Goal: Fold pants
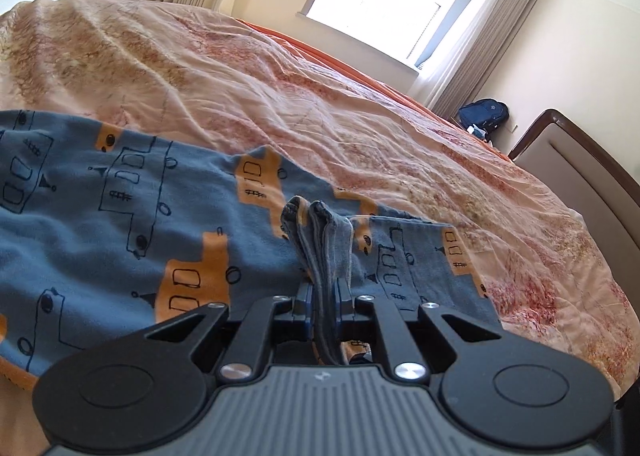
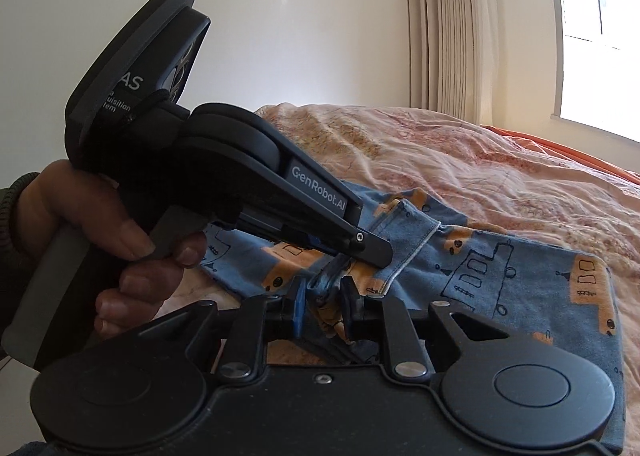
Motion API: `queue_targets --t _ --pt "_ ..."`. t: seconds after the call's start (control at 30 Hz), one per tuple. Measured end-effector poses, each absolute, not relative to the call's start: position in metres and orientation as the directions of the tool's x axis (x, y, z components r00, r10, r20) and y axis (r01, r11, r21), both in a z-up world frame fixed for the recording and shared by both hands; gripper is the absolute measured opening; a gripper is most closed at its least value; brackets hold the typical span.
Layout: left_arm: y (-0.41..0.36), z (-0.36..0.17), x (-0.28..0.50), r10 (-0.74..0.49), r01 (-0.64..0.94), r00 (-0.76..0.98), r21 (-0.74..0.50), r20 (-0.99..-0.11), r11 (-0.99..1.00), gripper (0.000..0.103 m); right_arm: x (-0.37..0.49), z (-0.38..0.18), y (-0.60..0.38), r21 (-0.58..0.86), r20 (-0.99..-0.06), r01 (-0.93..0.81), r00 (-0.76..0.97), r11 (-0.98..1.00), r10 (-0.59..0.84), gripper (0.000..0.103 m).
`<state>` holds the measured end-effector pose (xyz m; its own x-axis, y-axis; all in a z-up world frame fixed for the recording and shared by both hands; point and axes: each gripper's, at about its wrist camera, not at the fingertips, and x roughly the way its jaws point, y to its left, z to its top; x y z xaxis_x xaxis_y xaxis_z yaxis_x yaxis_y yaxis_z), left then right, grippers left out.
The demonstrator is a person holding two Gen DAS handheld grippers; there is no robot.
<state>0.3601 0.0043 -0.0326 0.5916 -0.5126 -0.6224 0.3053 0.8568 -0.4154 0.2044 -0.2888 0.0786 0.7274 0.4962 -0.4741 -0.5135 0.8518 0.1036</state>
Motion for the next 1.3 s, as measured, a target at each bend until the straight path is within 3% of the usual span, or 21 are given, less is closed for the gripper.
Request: queue_targets --t 0.03,0.1,0.17,0.2,0.27,0.3,0.37,0.43,0.67,0.8,0.97,1.13,1.3 --pt "0.004 -0.034 0.361 -0.512 0.309 0.593 -0.411 -0.622 0.858 0.01 0.205 0.078 -0.289 0.105 -0.475 -0.512 0.727 0.852 0.496 0.024" --pt "0.002 -0.035 0.361 -0.511 0.321 0.599 -0.4 -0.617 0.859 0.01 0.206 0.079 -0.297 0.114 -0.468 -0.506 0.732 0.855 0.495 0.036" --pt "0.001 -0.034 0.36 -0.501 0.319 0.603 -0.388 -0.621 0.865 0.014 0.205 0.081 -0.305 0.113 -0.458 -0.492 0.745 0.863 0.485 0.062" --pt "0.001 -0.033 0.359 -0.487 0.309 0.614 -0.379 -0.621 0.872 0.018 0.202 0.082 -0.312 0.115 -0.449 -0.481 0.755 0.869 0.478 0.07" --pt "0.001 -0.029 0.357 -0.455 0.293 0.644 -0.352 -0.615 0.889 0.042 0.197 0.083 -0.325 0.114 -0.439 -0.451 0.776 0.885 0.452 0.081" --pt "0.001 -0.028 0.356 -0.44 0.284 0.657 -0.34 -0.612 0.896 0.048 0.194 0.084 -0.334 0.11 -0.433 -0.429 0.791 0.897 0.432 0.085" --pt "-0.001 -0.025 0.358 -0.404 0.26 0.682 -0.314 -0.609 0.913 0.072 0.196 0.083 -0.353 0.1 -0.417 -0.376 0.825 0.921 0.381 0.1" --pt "-0.005 -0.027 0.361 -0.362 0.24 0.703 -0.275 -0.612 0.931 0.081 0.2 0.082 -0.372 0.085 -0.415 -0.298 0.857 0.951 0.306 0.102" --pt "-0.024 -0.045 0.363 -0.24 0.21 0.739 -0.123 -0.63 0.97 0.083 0.257 0.068 -0.414 0.029 -0.466 -0.089 0.88 0.996 0.092 0.102" --pt "-0.019 -0.046 0.366 -0.228 0.193 0.743 -0.124 -0.629 0.973 0.084 0.281 0.051 -0.429 -0.072 -0.521 -0.017 0.853 0.997 -0.023 0.102" --pt "-0.009 -0.046 0.365 -0.227 0.19 0.748 -0.127 -0.624 0.974 0.089 0.283 0.041 -0.443 -0.093 -0.521 0.06 0.848 0.994 -0.1 0.102" --pt "-0.001 -0.036 0.342 -0.196 0.155 0.793 -0.12 -0.577 0.981 0.101 0.252 0.054 -0.436 -0.082 -0.484 -0.01 0.874 0.997 -0.031 0.102" --pt "0.022 -0.027 0.311 -0.18 0.1 0.824 -0.176 -0.537 0.979 0.102 0.245 0.052 -0.433 -0.084 -0.506 -0.014 0.862 0.996 -0.03 0.102"
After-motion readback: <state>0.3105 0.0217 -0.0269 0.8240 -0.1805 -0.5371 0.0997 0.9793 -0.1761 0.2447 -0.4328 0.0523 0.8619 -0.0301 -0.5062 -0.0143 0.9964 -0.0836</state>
